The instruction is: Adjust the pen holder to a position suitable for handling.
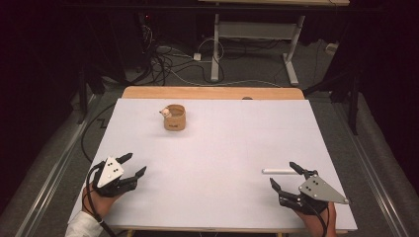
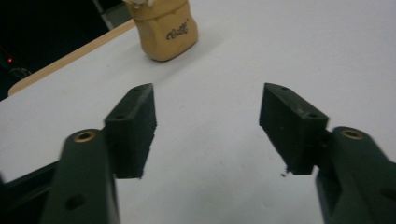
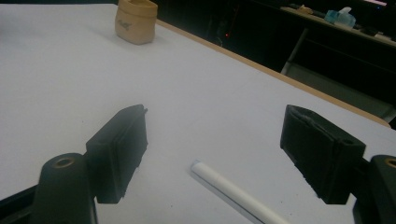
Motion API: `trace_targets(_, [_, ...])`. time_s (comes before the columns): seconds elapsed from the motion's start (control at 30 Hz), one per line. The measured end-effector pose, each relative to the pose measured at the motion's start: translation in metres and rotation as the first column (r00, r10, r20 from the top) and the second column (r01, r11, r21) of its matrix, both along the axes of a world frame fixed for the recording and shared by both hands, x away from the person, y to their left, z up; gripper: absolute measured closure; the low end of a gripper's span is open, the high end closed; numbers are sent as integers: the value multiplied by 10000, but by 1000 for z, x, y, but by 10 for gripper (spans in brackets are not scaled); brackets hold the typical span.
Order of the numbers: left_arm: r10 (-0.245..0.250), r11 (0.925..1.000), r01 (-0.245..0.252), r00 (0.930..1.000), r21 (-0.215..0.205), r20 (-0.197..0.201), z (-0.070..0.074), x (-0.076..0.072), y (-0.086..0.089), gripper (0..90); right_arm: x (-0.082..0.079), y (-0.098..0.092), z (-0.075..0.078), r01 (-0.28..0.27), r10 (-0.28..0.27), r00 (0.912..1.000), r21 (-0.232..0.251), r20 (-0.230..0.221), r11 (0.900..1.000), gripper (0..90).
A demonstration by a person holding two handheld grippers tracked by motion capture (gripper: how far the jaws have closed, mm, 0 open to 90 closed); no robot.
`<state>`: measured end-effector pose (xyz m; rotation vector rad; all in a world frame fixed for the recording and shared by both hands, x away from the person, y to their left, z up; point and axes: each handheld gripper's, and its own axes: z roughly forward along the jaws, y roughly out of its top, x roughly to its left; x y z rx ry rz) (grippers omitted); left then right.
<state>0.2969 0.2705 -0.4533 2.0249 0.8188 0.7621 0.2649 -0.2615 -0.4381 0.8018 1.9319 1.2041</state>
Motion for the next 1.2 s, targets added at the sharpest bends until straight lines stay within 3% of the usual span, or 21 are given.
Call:
trace_targets(0.1, [315, 9995, -319, 9981, -71, -537, 4, 21, 6, 557, 1, 0, -1, -56, 56, 10000, -13, -73, 10000, 237])
trace_targets(0.13, [315, 9995, -319, 9981, -71, -537, 4, 21, 6, 628, 1, 0, -1, -56, 56, 10000, -13, -73, 10000, 237])
trace_targets(0.2, [424, 9986, -448, 9958, -288, -812, 4, 41, 10, 753, 3, -1, -2, -71, 71, 9998, 21, -177, 10000, 239])
trace_targets(0.33, [579, 9972, -633, 9901, -387, -1282, 0, 77, 8, 868, 3, -1, -2, 4, -3, 9998, 50, -175, 10000, 239])
trace_targets(0.37, [678, 9968, -724, 9900, -325, -1237, -1, 86, 5, 870, 3, 0, -3, 7, -6, 9999, 23, -160, 10000, 239])
trace_targets(0.4, [678, 9968, -724, 9900, -325, -1237, -1, 86, 5, 874, 3, 0, -3, -9, 9, 9999, 8, -156, 10000, 238])
trace_targets(0.43, [723, 9947, -818, 9869, -615, -1445, -3, 106, 2, 874, 3, 0, -3, -17, 17, 9999, -11, -164, 10000, 237])
trace_targets(0.53, [1038, 9871, -1225, 9798, -1029, -1711, -5, 137, -6, 875, 3, 1, -4, 15, -15, 9998, -32, -180, 10000, 236])
trace_targets(0.63, [1705, 9745, -1915, 9707, -1167, -1691, -7, 162, -14, 875, 3, 2, -4, -18, 17, 9999, -91, -153, 10000, 236])
trace_targets(0.67, [1938, 9668, -2190, 9643, -1320, -1804, -8, 169, -15, 875, 3, 2, -4, 1, -2, 9999, -119, -127, 9999, 236])
trace_targets(0.77, [2165, 9506, -2556, 9525, -1763, -2142, -13, 186, -16, 875, 3, 0, -4, -4, 3, 9999, -100, -114, 9999, 236])
trace_targets(0.8, [2165, 9506, -2556, 9525, -1763, -2142, -13, 186, -16, 875, 3, 0, -5, 11, -12, 9999, -99, -129, 10000, 236])
trace_targets(0.87, [2323, 9377, -2820, 9433, -2029, -2373, -15, 194, -16, 875, 3, -1, -5, 37, -39, 9999, -106, -143, 9999, 236])
trace_targets(0.9, [2408, 9350, -2934, 9377, -1991, -2506, -17, 200, -19, 875, 3, -1, -5, 50, -51, 9999, -111, -135, 9999, 236])
trace_targets(1.03, [2384, 9356, -2936, 9349, -1959, -2629, -20, 207, -30, 875, 3, -1, -5, 36, -38, 9999, -112, -125, 9999, 236])
trace_targets(1.1, [2384, 9395, -2916, 9335, -1800, -2678, -22, 210, -35, 875, 3, 0, -5, 17, -19, 9999, -152, -101, 9999, 236])
trace_targets(1.2, [2425, 9357, -3001, 9290, -1856, -2797, -23, 215, -42, 875, 4, 0, -5, 32, -33, 9998, -101, -179, 9999, 236])
